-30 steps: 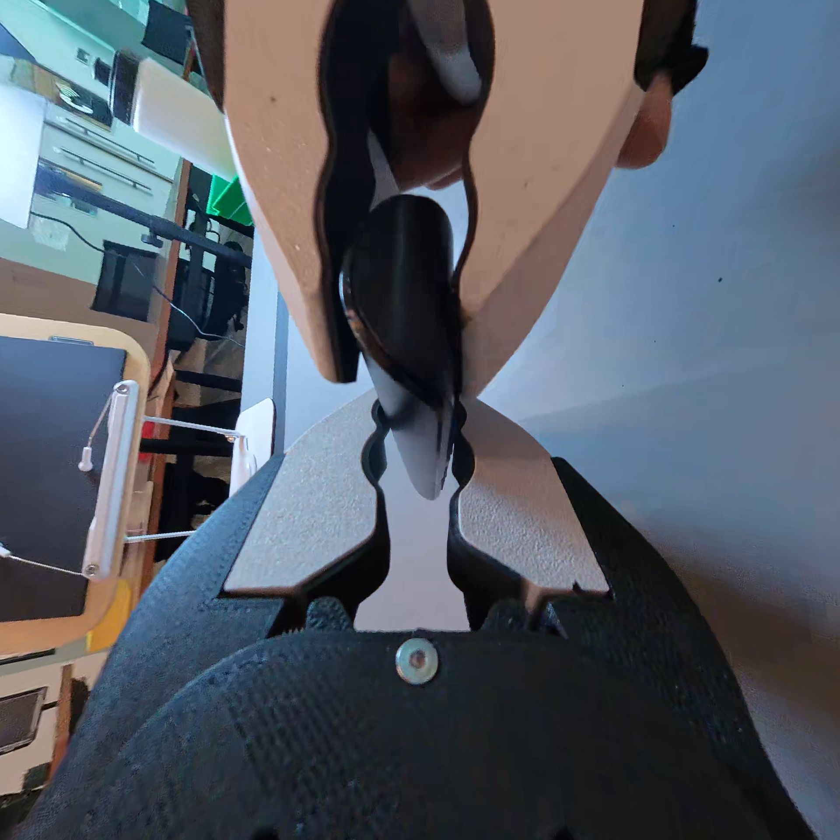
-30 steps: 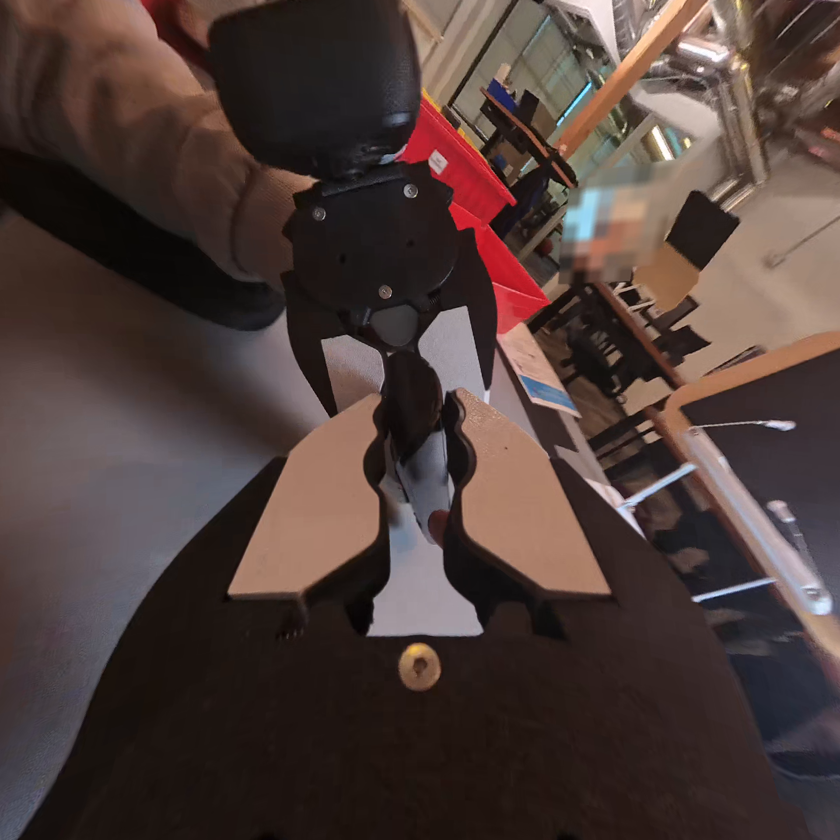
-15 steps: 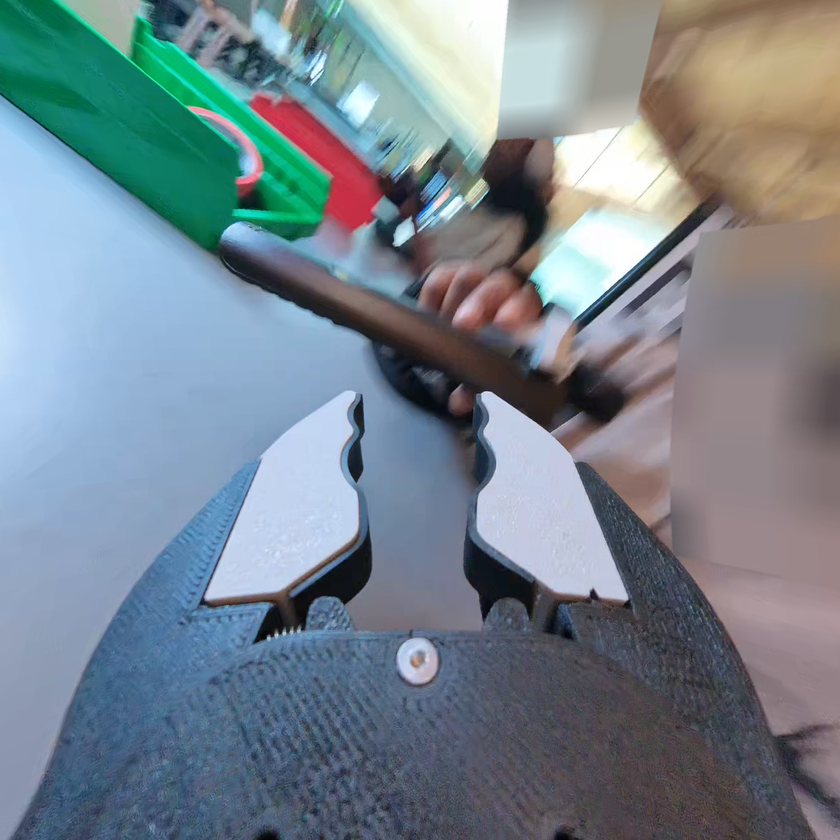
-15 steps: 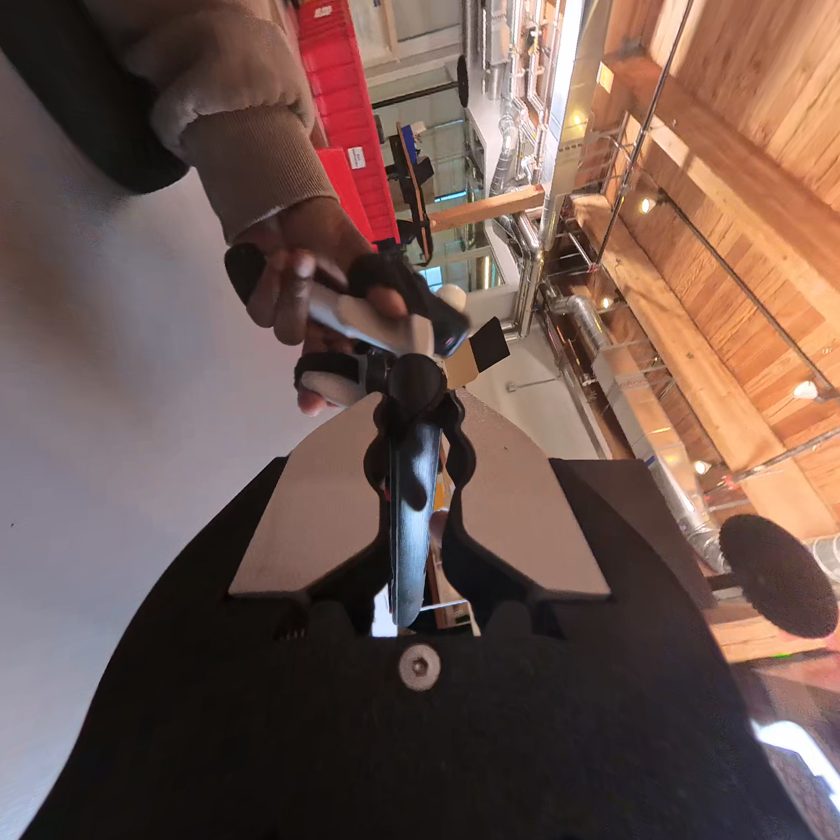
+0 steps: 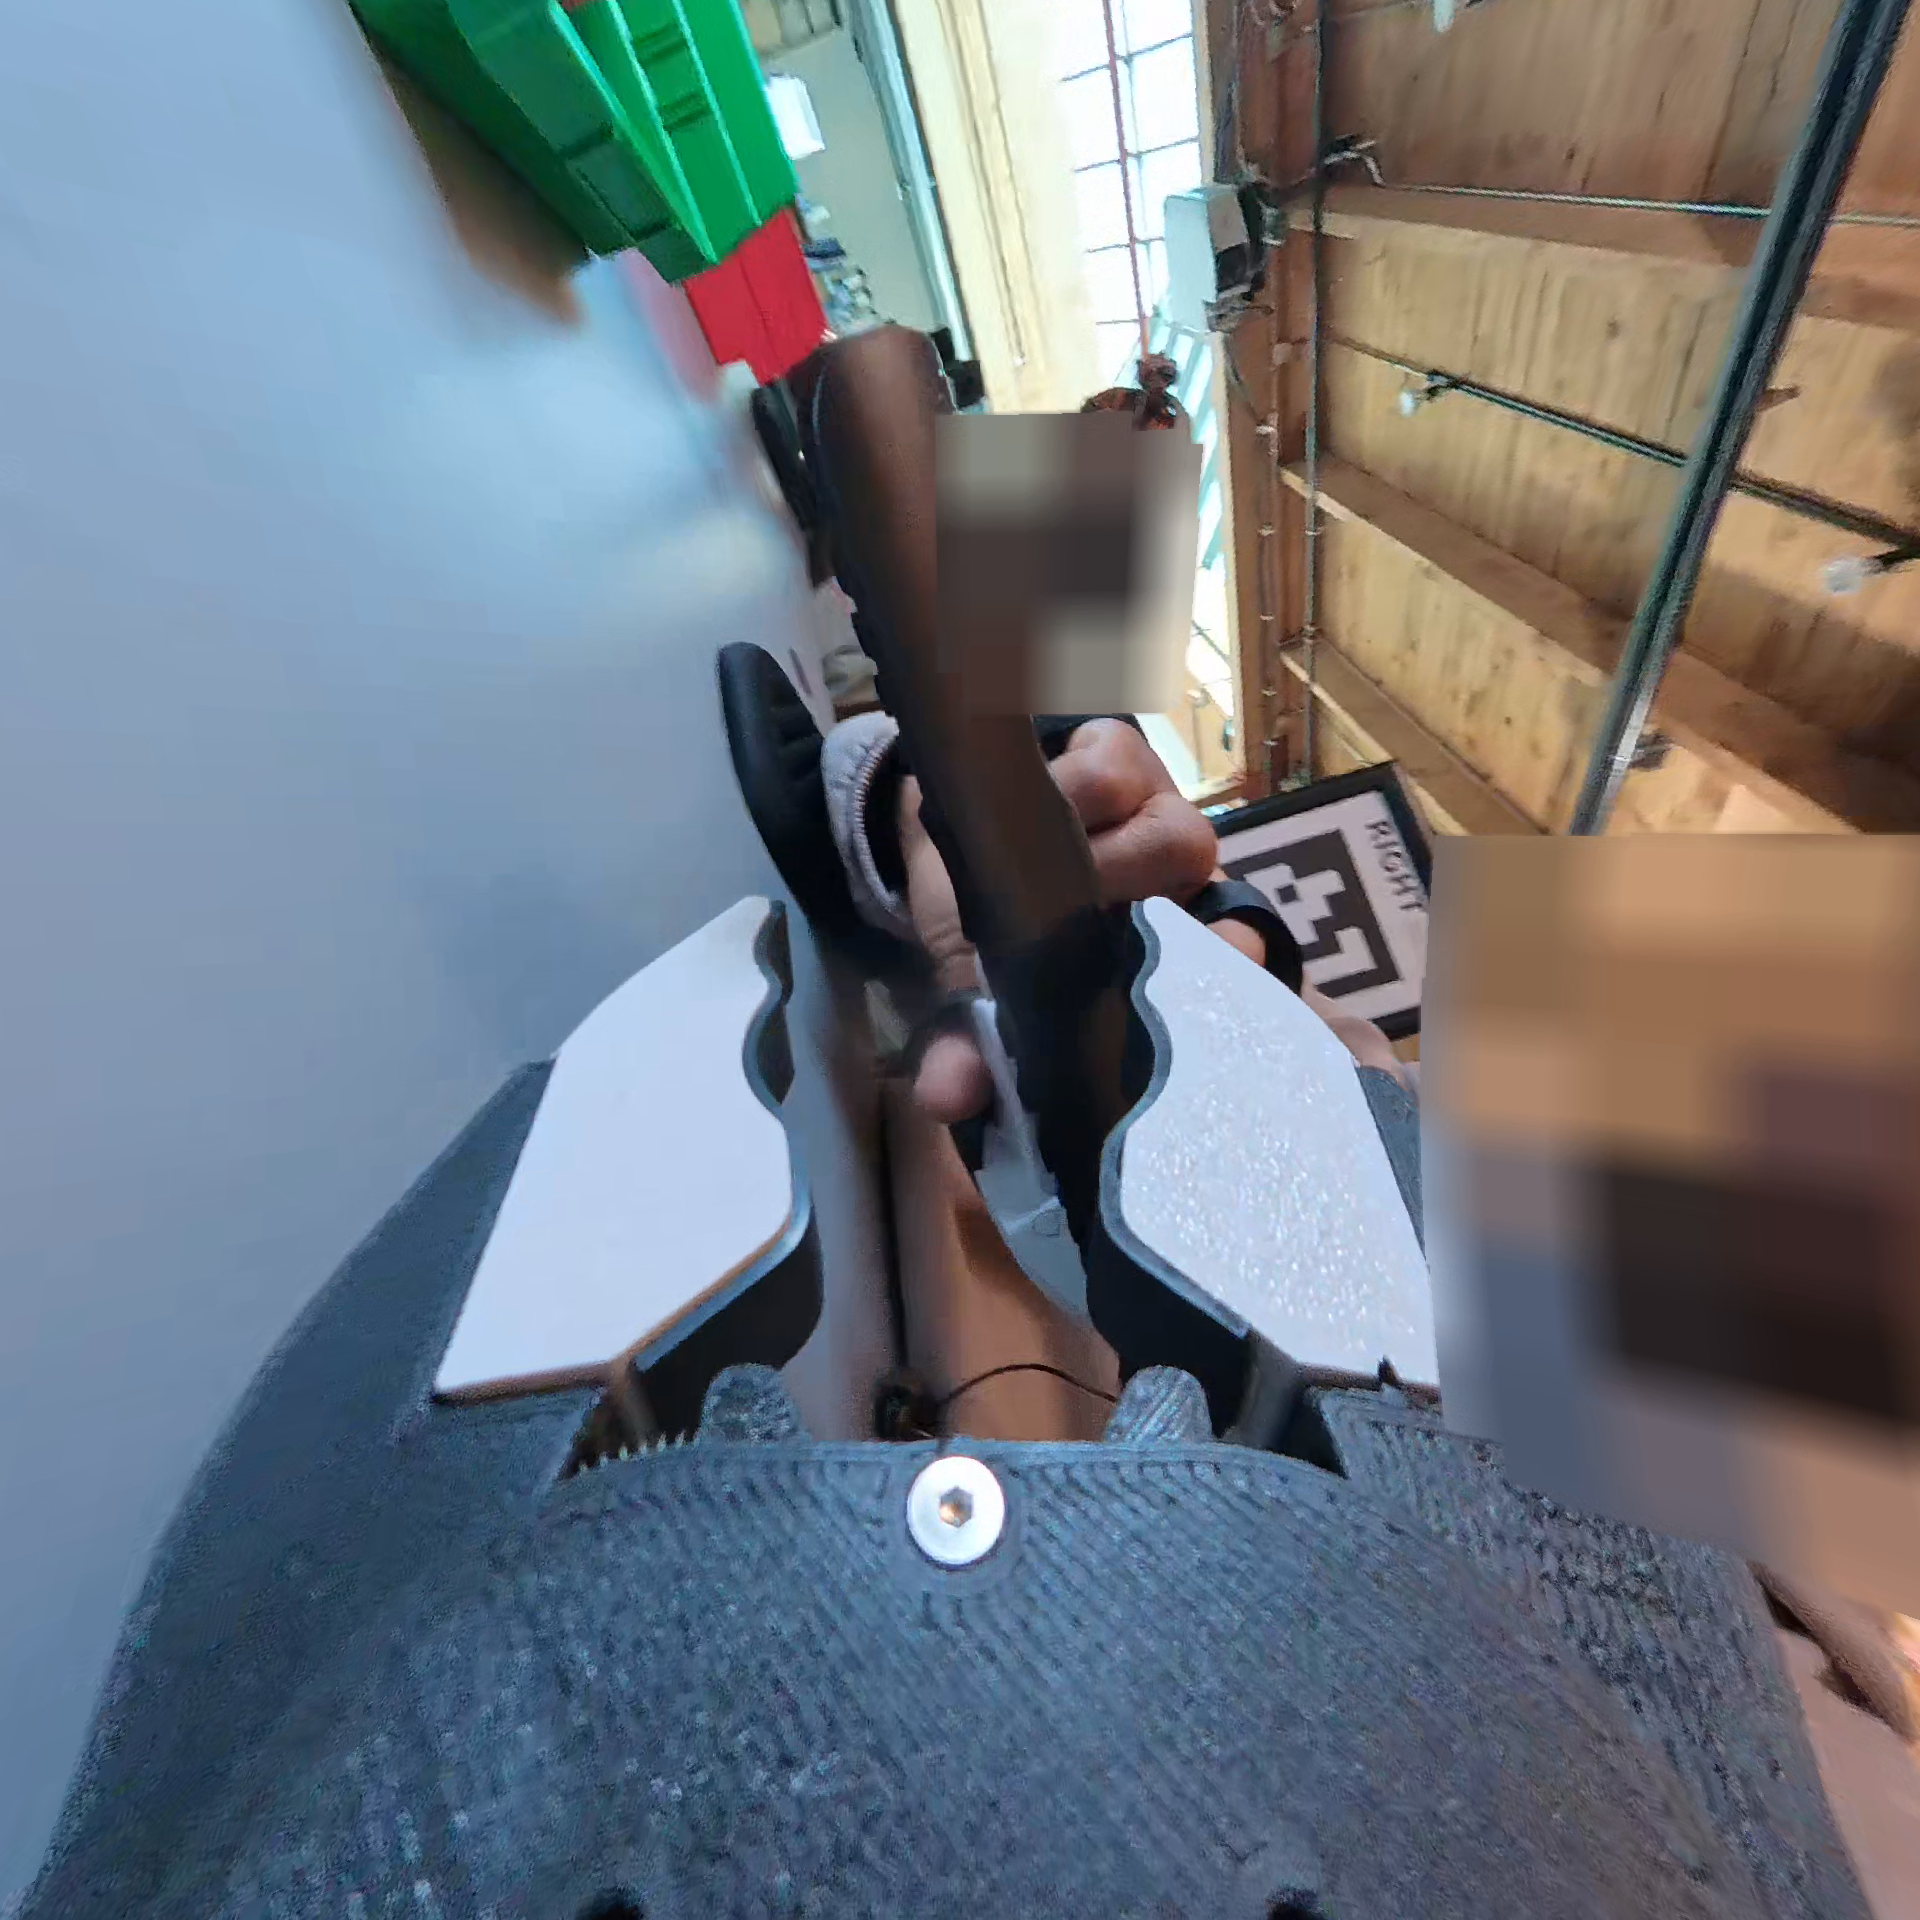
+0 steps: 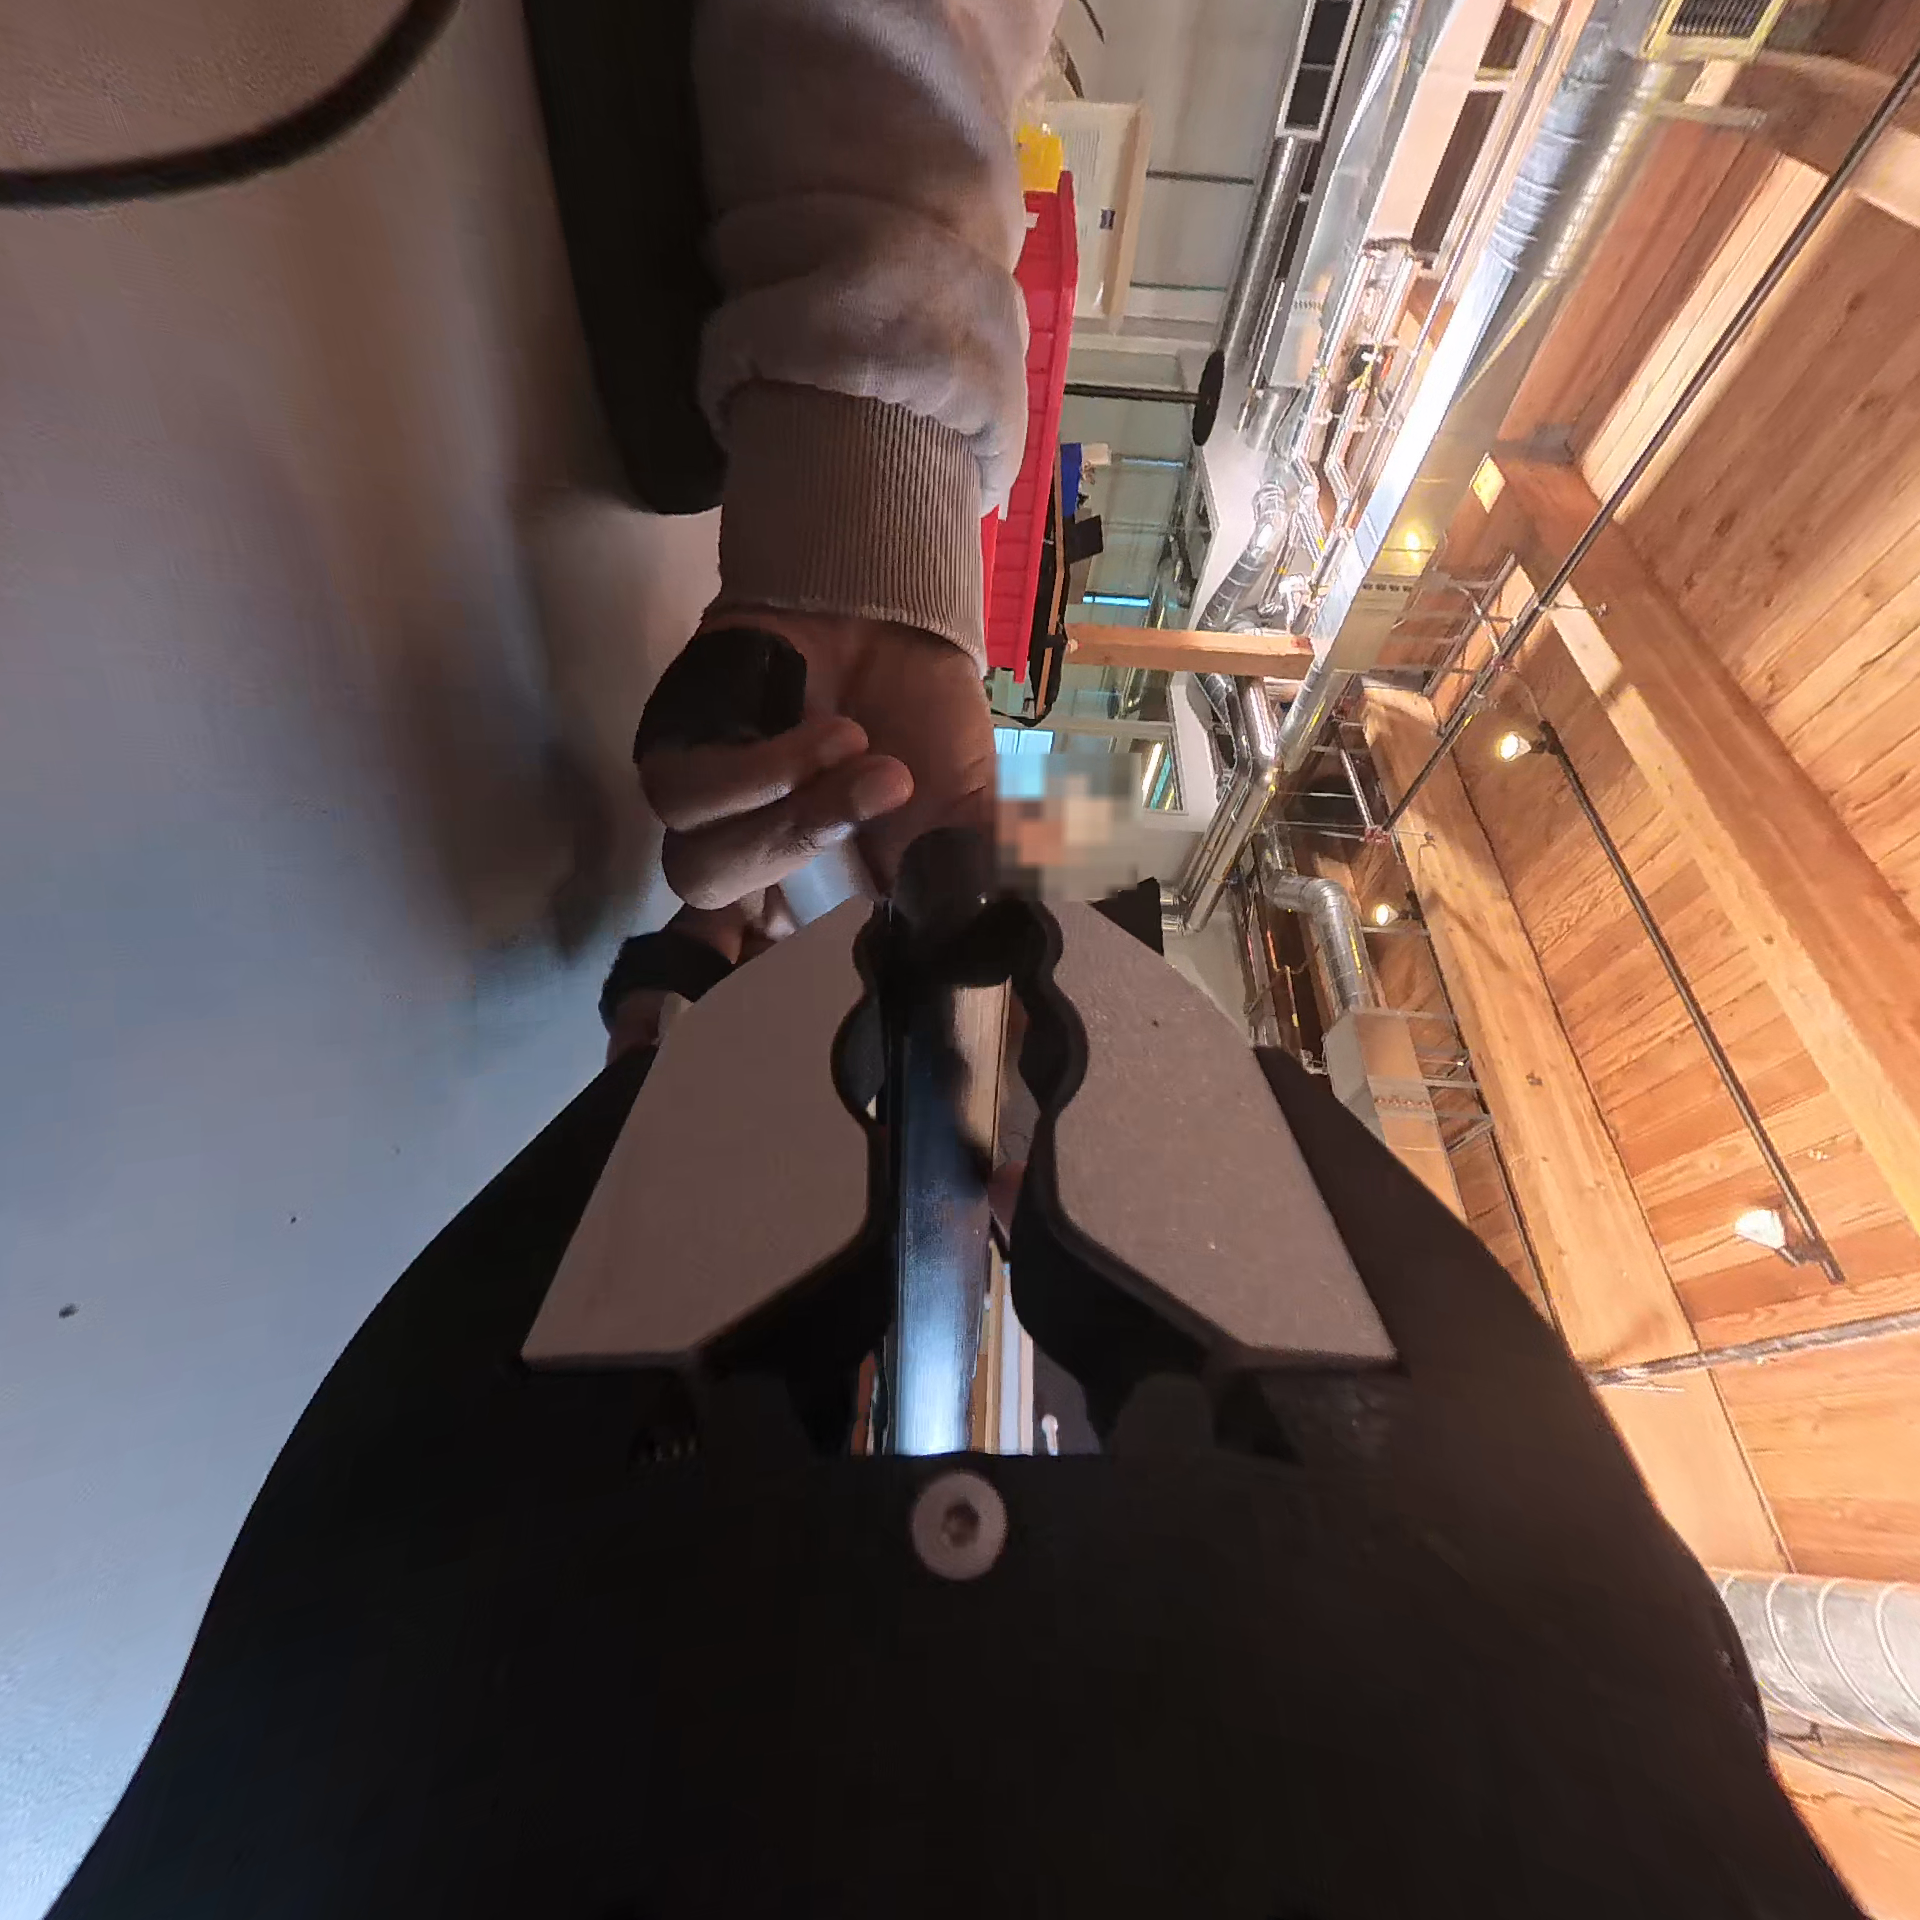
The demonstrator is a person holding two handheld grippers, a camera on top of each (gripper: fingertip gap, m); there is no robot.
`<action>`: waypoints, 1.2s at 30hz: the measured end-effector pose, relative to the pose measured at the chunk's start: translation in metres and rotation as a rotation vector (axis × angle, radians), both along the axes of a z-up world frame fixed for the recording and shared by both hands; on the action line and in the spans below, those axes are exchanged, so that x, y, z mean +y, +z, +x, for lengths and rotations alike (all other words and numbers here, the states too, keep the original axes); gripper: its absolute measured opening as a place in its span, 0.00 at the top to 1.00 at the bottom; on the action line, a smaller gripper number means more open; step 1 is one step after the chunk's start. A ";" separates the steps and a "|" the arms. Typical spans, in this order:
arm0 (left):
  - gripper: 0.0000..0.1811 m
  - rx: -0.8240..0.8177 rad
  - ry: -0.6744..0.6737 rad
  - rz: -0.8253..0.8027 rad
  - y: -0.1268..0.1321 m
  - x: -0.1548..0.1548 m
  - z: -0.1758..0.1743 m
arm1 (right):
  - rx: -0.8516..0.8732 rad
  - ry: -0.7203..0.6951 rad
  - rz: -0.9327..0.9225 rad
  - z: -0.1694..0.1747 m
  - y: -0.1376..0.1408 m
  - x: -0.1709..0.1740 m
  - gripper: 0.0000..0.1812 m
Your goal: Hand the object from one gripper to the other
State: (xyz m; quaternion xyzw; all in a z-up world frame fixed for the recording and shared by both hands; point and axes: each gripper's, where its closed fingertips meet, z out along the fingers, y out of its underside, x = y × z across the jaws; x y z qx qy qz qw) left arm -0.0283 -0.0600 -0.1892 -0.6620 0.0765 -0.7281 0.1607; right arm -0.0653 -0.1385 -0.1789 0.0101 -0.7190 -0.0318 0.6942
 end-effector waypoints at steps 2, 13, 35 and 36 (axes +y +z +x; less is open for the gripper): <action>0.80 -0.077 -0.061 0.030 0.014 -0.010 0.003 | 0.003 -0.001 -0.004 0.000 0.001 -0.001 0.88; 0.86 0.300 0.431 0.882 0.068 0.024 -0.069 | 0.035 -0.051 -0.990 0.011 0.035 0.053 0.74; 0.85 0.704 0.166 1.373 0.019 -0.007 -0.020 | -0.035 0.052 -1.105 0.033 0.071 0.045 0.87; 0.84 0.689 0.202 1.335 0.023 -0.002 -0.025 | -0.010 0.028 -1.004 0.033 0.072 0.045 0.87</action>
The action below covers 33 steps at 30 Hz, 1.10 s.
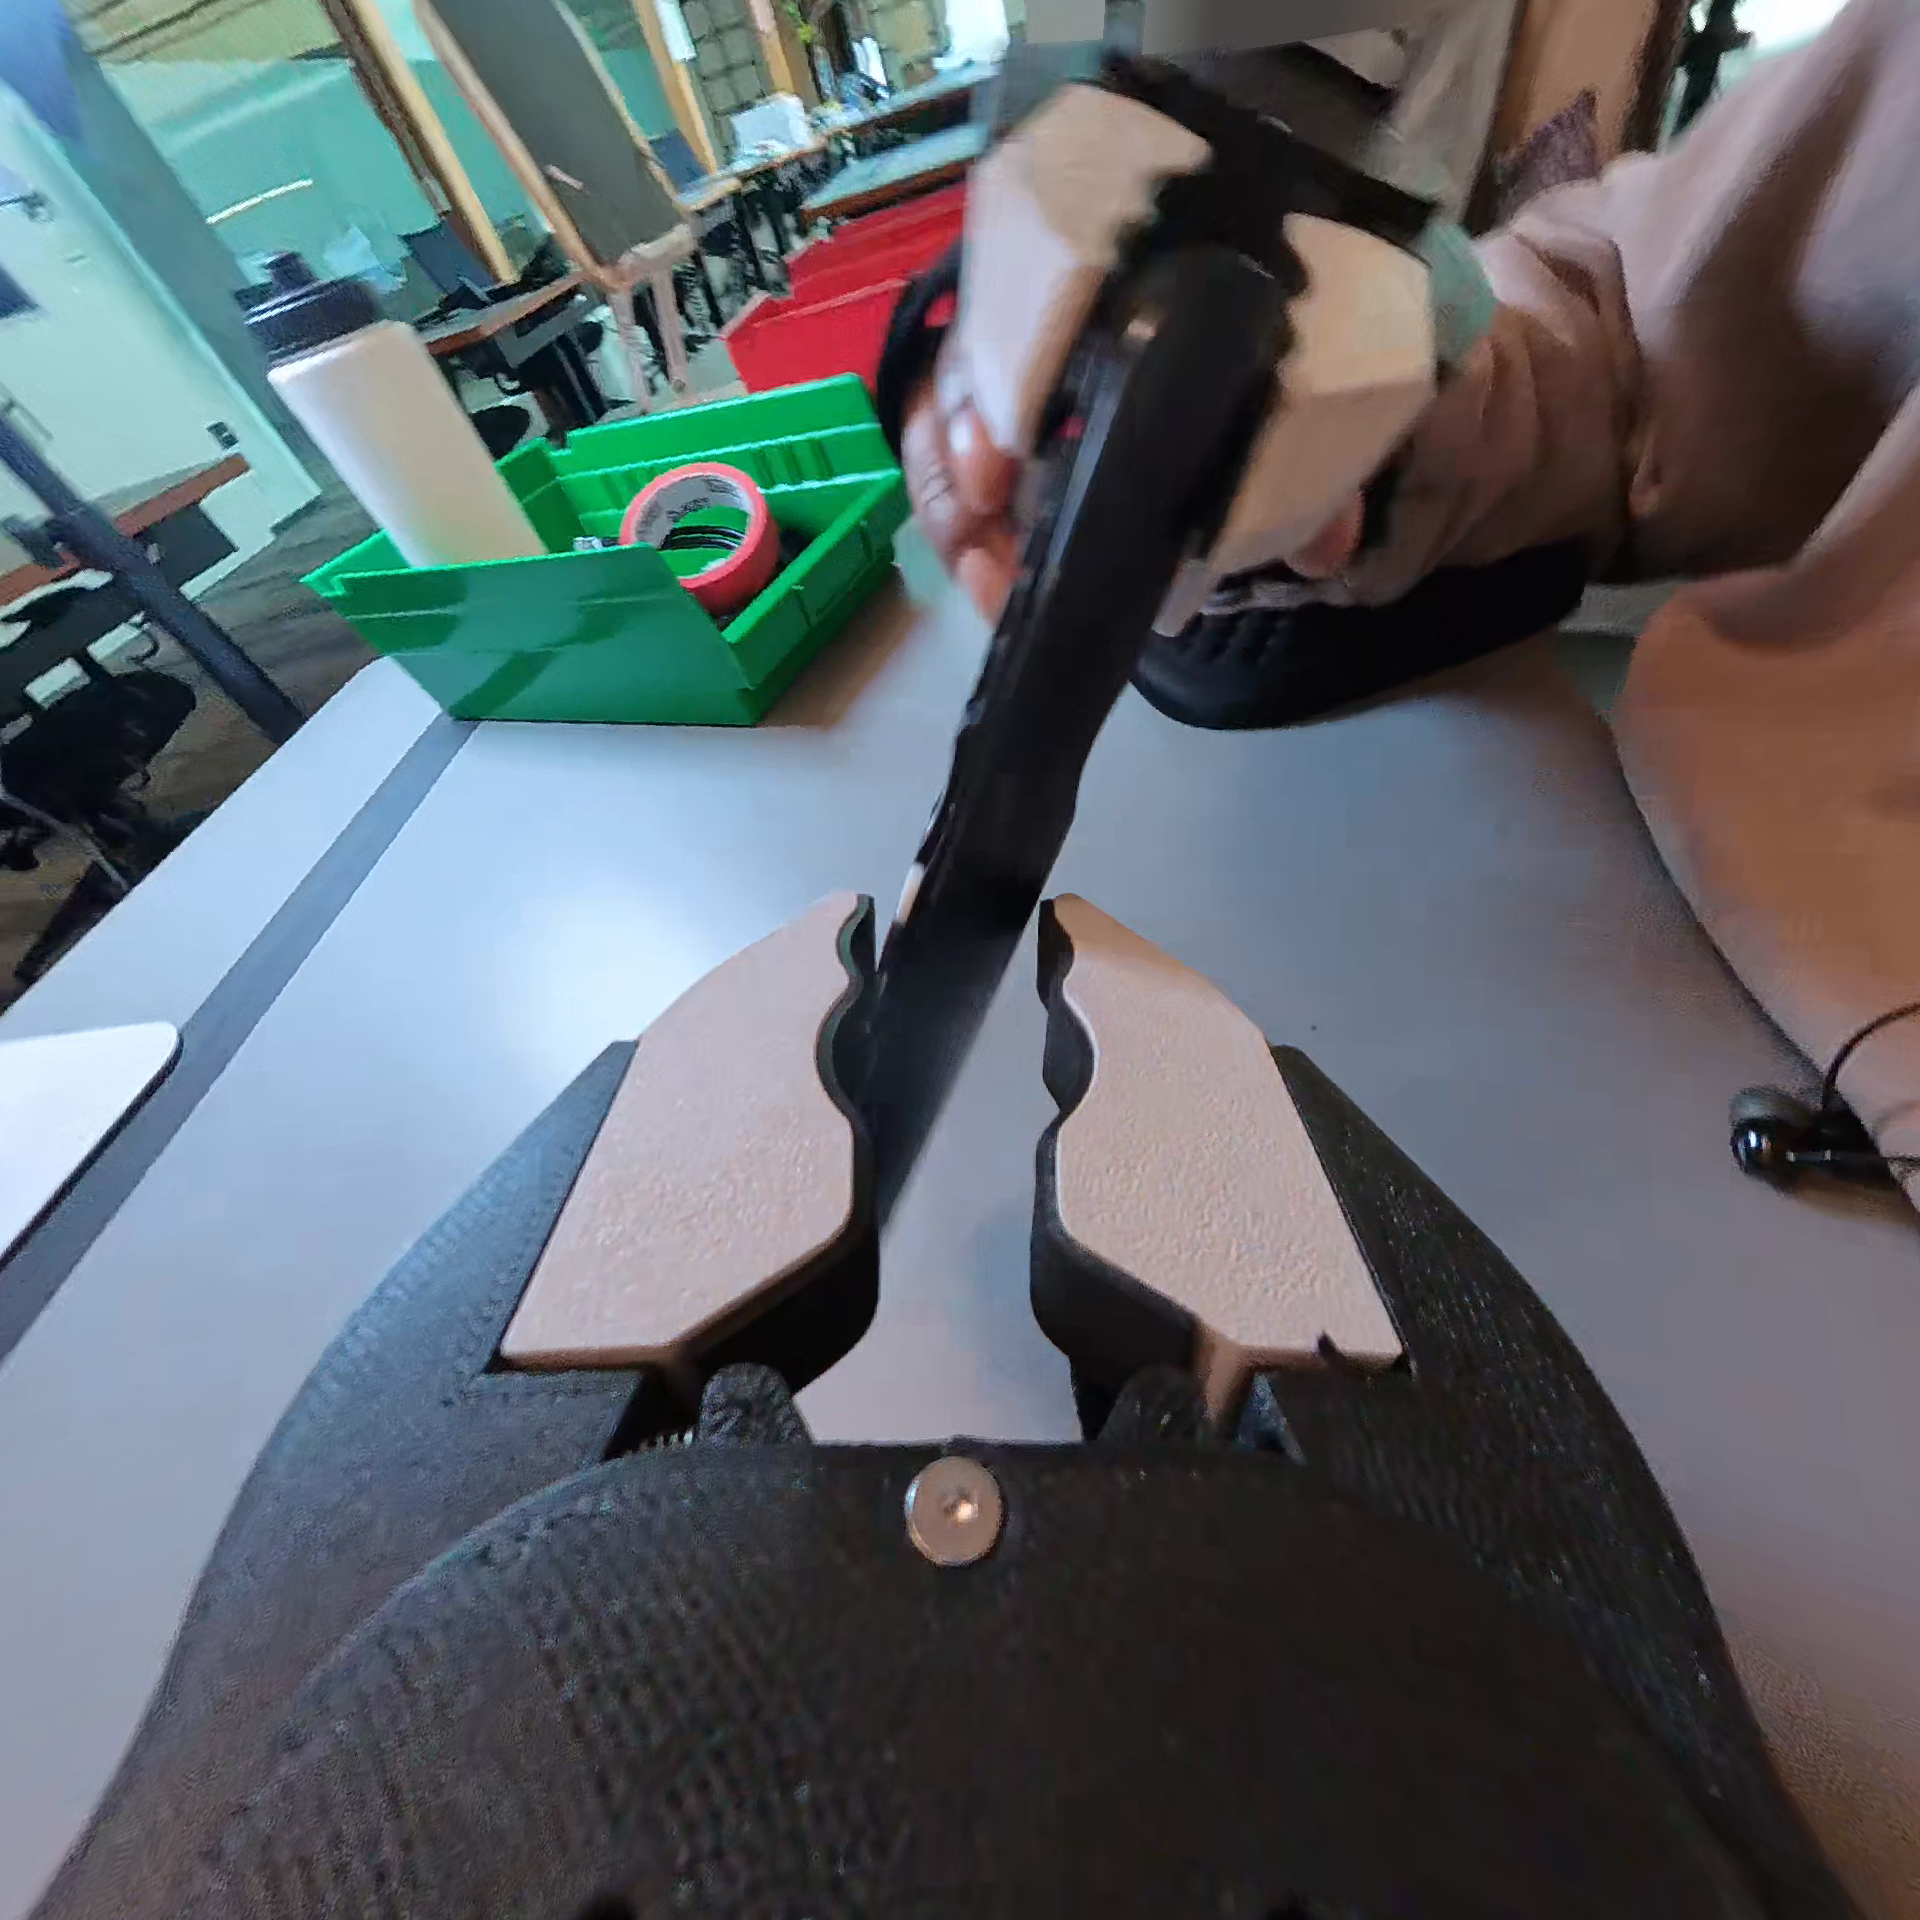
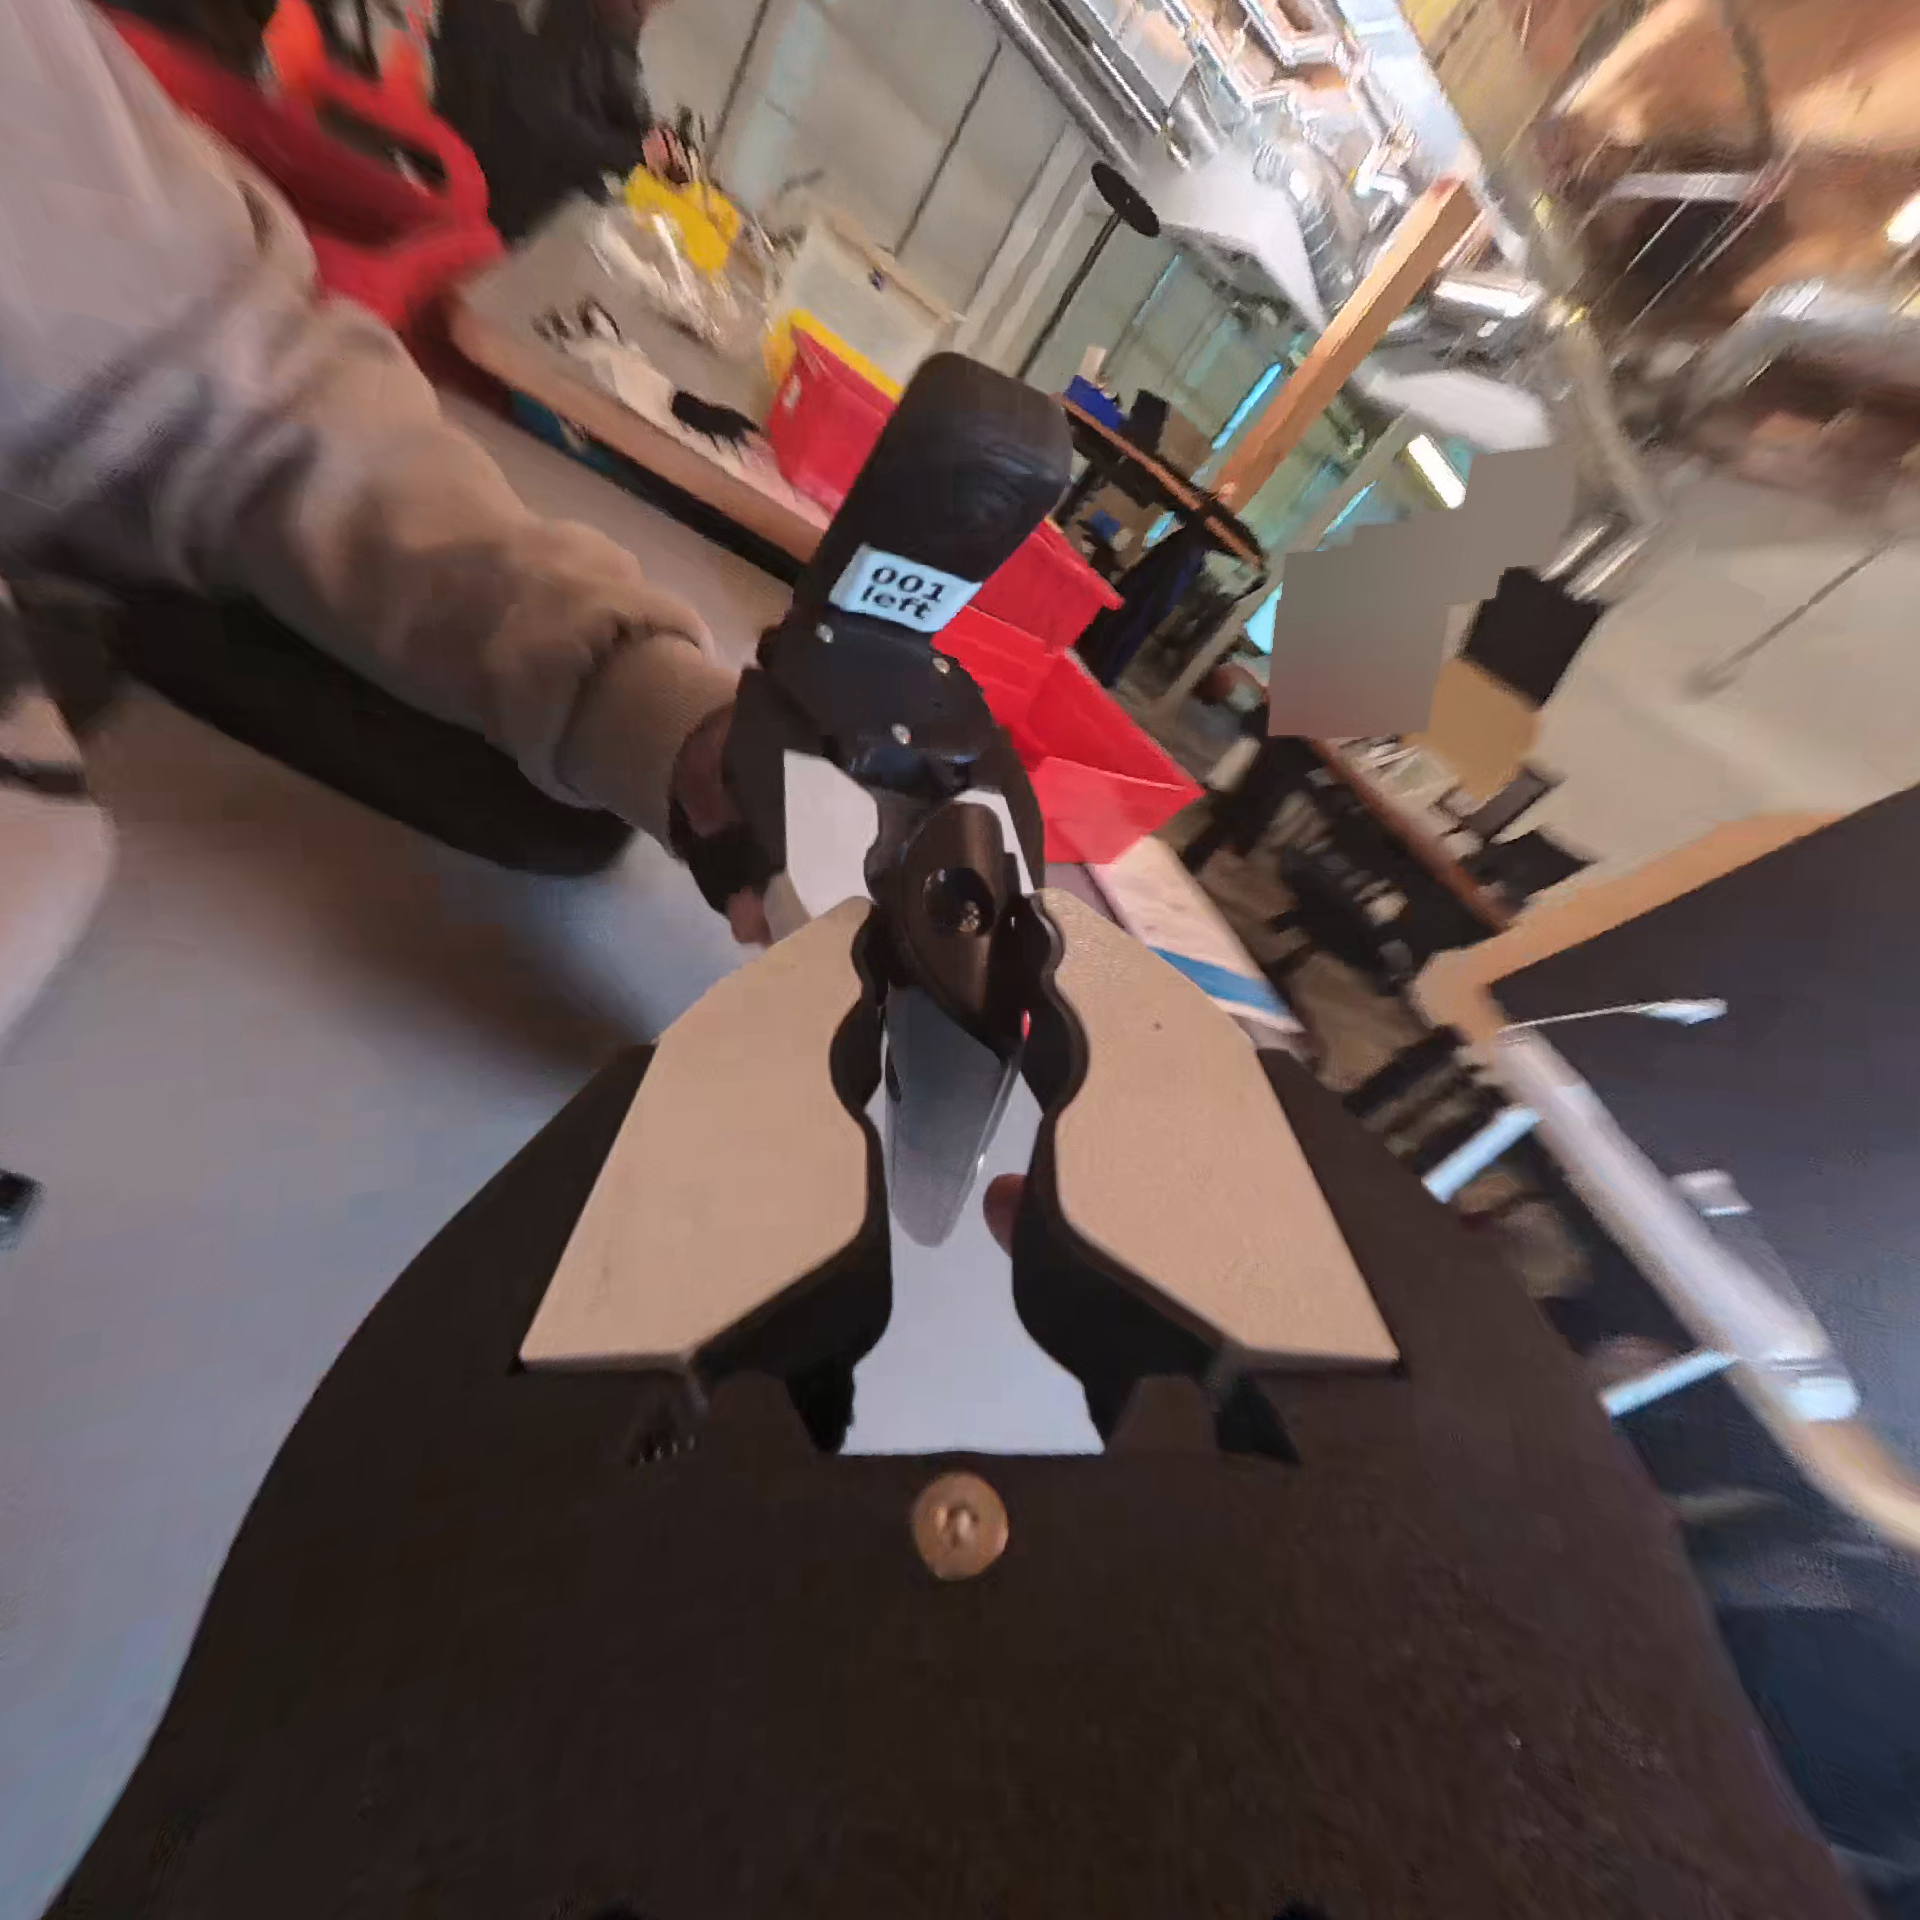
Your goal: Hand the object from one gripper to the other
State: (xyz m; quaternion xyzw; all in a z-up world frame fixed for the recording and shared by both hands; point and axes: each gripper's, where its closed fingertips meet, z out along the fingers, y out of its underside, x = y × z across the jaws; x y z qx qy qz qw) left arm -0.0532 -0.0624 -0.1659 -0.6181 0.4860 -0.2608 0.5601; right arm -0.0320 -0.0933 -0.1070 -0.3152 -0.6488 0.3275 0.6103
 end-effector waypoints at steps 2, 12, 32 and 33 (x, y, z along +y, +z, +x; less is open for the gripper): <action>0.77 -0.104 0.046 -0.073 0.009 0.010 -0.013 | -0.001 -0.080 0.225 0.002 -0.002 0.005 0.87; 0.71 -0.964 -0.186 -1.237 0.008 0.025 -0.003 | -0.050 -0.150 0.981 -0.017 -0.056 0.003 0.87; 0.86 -0.414 -0.037 -0.082 0.064 -0.007 -0.014 | -0.161 0.046 -0.662 -0.024 -0.049 0.021 0.62; 0.86 -0.374 -0.051 -0.018 0.064 -0.015 -0.005 | -0.176 0.063 -0.689 -0.026 -0.052 0.018 0.63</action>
